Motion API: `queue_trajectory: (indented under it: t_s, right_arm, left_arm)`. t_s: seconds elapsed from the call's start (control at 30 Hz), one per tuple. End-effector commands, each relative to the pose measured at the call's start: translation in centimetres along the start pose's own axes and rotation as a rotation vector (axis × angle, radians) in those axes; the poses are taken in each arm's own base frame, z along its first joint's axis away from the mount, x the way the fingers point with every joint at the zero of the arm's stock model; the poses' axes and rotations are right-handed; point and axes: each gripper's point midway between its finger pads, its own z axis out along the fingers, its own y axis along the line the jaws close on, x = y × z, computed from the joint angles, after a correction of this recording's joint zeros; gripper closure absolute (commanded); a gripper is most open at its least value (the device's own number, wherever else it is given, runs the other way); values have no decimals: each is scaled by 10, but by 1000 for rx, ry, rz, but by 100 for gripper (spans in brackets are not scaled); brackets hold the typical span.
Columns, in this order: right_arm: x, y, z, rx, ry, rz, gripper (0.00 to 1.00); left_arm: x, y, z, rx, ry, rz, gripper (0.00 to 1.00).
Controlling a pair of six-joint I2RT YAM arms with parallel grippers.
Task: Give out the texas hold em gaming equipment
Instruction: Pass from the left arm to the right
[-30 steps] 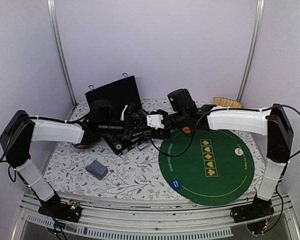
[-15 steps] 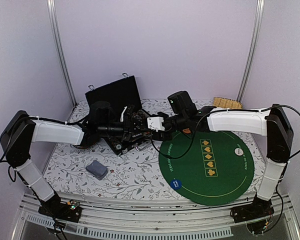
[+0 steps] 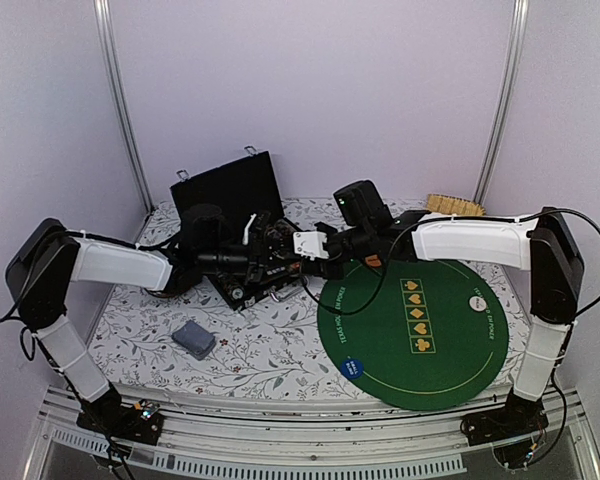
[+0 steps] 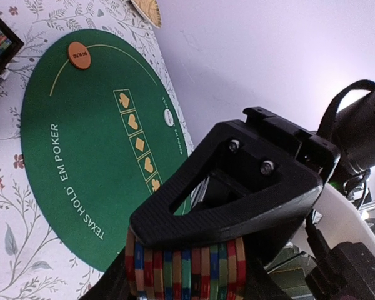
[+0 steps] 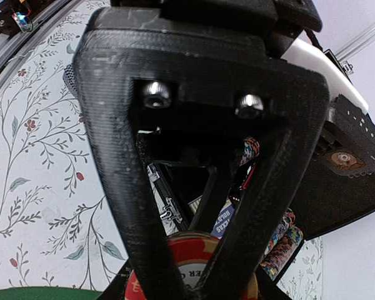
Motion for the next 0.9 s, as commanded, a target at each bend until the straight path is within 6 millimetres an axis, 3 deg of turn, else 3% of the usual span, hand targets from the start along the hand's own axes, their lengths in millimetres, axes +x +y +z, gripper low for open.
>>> queue_trajectory:
  t_s: [0.0,0.1,0.23,0.5,0.87]
  right_arm:
    - [-6,-6,5,-3,-4,37,84]
    - [2,-1,6,-21,31,90,94]
    - [13,5,7,-30,78,164,97]
    - [25,12,6,-37,124,252,98]
    - [29,14,6,-44,141,283,98]
  left_arm:
    - [-6,-3,2,58,-10,-3,100]
    - [-5,4,6,76,4,-27,100]
    - [-2,12,12,88,20,-43,98]
    - [1,22,15,102,22,-65,66]
    - [2,15,14,136,24,-50,33]
